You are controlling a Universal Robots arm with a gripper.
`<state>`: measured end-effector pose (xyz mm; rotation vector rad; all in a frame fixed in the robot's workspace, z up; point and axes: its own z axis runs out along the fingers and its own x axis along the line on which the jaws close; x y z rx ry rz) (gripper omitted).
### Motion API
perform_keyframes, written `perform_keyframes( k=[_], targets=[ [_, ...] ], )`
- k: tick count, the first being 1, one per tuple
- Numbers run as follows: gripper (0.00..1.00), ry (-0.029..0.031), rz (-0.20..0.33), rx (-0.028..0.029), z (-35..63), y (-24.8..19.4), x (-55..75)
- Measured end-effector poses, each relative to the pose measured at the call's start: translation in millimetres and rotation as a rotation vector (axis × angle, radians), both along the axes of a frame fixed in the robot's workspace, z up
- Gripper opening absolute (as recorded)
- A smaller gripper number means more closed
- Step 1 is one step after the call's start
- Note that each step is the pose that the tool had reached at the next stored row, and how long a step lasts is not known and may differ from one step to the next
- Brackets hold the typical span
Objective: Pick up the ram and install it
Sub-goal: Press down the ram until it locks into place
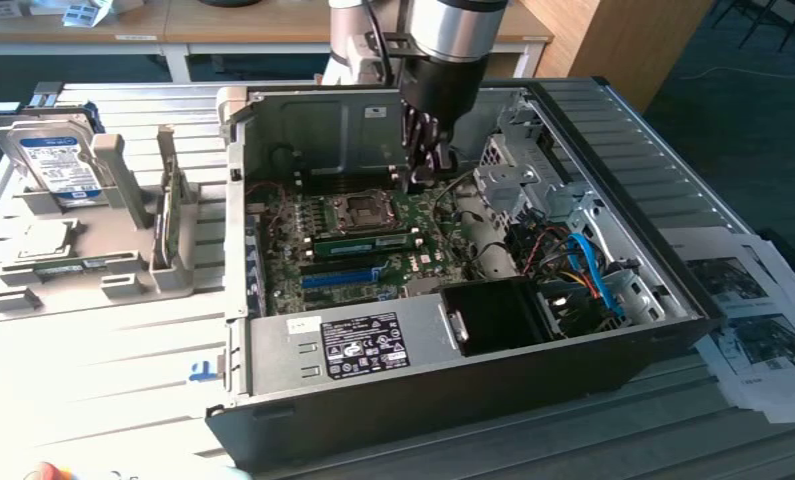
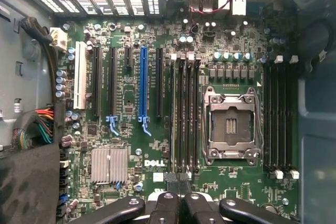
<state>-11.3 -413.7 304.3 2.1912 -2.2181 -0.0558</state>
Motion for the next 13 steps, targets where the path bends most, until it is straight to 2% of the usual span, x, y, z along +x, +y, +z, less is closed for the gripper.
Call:
perform_keyframes(
  k=[13],
  targets=[
    [0.10,-0.0013,0.000,-0.0001,-13.5,0.0,0.0]
  ],
)
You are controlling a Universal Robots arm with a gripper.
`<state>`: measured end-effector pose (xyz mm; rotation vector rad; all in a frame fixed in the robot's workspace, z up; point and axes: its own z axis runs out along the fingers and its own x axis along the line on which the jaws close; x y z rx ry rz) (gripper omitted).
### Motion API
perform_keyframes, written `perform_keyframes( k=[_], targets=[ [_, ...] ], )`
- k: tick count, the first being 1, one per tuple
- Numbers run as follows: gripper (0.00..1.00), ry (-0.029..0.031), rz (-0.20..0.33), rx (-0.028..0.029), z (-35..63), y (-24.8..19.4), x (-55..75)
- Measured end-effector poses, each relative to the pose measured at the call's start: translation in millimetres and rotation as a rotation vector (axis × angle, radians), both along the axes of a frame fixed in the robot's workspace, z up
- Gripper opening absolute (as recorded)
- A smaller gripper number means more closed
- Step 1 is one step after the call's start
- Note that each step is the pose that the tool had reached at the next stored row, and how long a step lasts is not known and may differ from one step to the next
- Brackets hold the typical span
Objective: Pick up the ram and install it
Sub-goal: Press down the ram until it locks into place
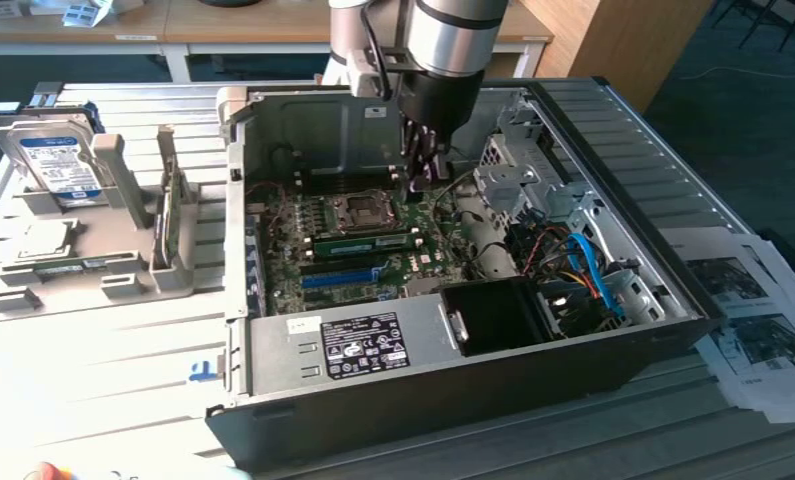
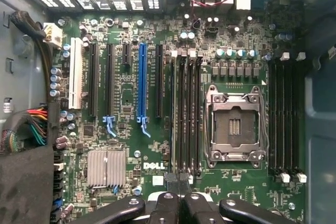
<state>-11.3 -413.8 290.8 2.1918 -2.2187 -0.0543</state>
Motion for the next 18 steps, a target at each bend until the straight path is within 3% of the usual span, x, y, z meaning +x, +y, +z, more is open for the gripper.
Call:
perform_keyframes(
  k=[18],
  targets=[
    [0.10,-0.0024,0.000,0.0000,-21.7,0.0,0.0]
  ],
)
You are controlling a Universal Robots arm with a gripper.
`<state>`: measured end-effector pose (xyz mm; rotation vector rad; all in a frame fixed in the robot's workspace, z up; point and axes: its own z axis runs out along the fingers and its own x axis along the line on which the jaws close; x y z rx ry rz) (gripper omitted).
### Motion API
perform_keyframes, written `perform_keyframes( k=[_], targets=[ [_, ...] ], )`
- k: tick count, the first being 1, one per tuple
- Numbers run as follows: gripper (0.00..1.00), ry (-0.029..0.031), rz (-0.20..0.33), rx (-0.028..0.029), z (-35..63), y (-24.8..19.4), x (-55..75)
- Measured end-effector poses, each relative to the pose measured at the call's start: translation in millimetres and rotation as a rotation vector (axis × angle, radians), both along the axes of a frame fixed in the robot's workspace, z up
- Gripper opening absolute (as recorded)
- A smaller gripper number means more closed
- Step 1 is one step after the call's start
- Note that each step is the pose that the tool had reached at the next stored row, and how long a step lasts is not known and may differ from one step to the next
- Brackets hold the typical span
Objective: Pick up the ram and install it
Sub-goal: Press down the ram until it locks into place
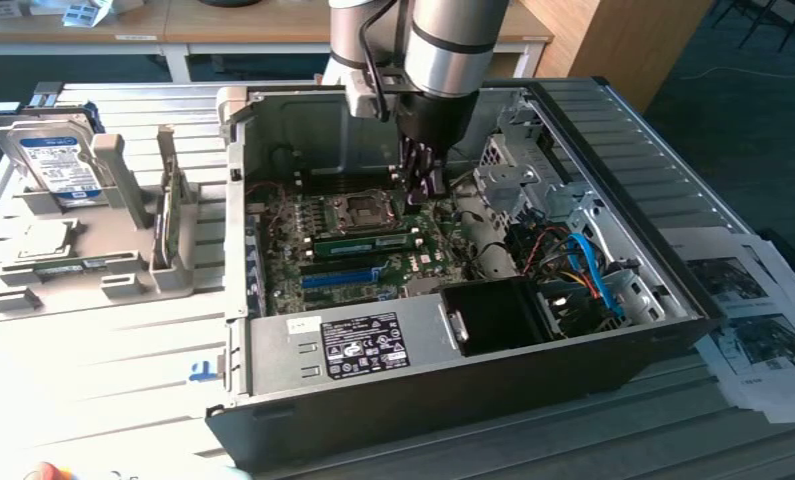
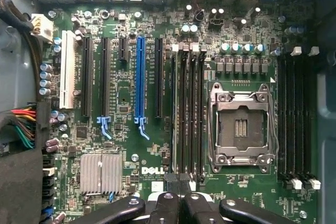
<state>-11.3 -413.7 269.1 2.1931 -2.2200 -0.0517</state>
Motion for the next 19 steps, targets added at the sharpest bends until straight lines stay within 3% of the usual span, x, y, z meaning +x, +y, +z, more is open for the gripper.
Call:
perform_keyframes(
  k=[13,19],
  targets=[
    [0.10,-0.0006,0.000,0.0000,-18.6,0.0,0.0],
    [0.10,-0.0006,0.000,-0.0002,-20.3,0.0,0.0]
  ],
)
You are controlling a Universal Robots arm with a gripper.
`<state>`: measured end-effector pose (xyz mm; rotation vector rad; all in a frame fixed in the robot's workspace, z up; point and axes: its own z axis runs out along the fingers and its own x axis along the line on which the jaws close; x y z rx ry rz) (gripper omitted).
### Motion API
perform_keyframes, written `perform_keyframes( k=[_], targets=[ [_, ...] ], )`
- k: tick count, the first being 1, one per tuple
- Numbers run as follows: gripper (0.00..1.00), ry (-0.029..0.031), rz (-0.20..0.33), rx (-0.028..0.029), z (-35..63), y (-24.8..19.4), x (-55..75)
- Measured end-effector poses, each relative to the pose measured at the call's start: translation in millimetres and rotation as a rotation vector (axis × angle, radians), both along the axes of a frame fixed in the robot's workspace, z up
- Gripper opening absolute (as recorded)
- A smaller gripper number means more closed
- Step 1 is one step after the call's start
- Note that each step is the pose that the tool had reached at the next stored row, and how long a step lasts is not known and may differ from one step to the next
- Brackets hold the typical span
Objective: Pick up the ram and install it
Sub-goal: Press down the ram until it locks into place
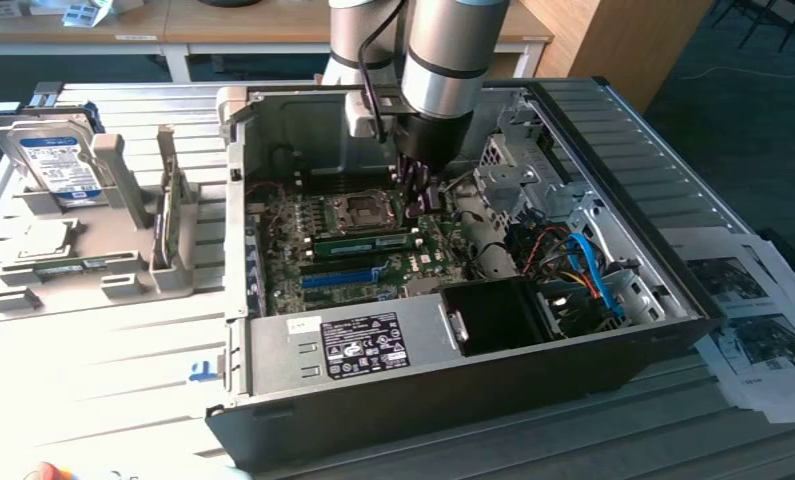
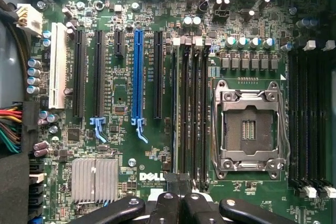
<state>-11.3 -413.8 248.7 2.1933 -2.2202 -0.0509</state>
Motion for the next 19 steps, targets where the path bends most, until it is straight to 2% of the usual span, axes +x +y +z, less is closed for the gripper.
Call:
perform_keyframes(
  k=[11,19],
  targets=[
    [0.10,-0.0001,0.000,0.0002,-0.1,0.0,9.9],
    [0.10,-0.0001,0.000,0.0002,-3.0,0.0,10.0]
  ],
)
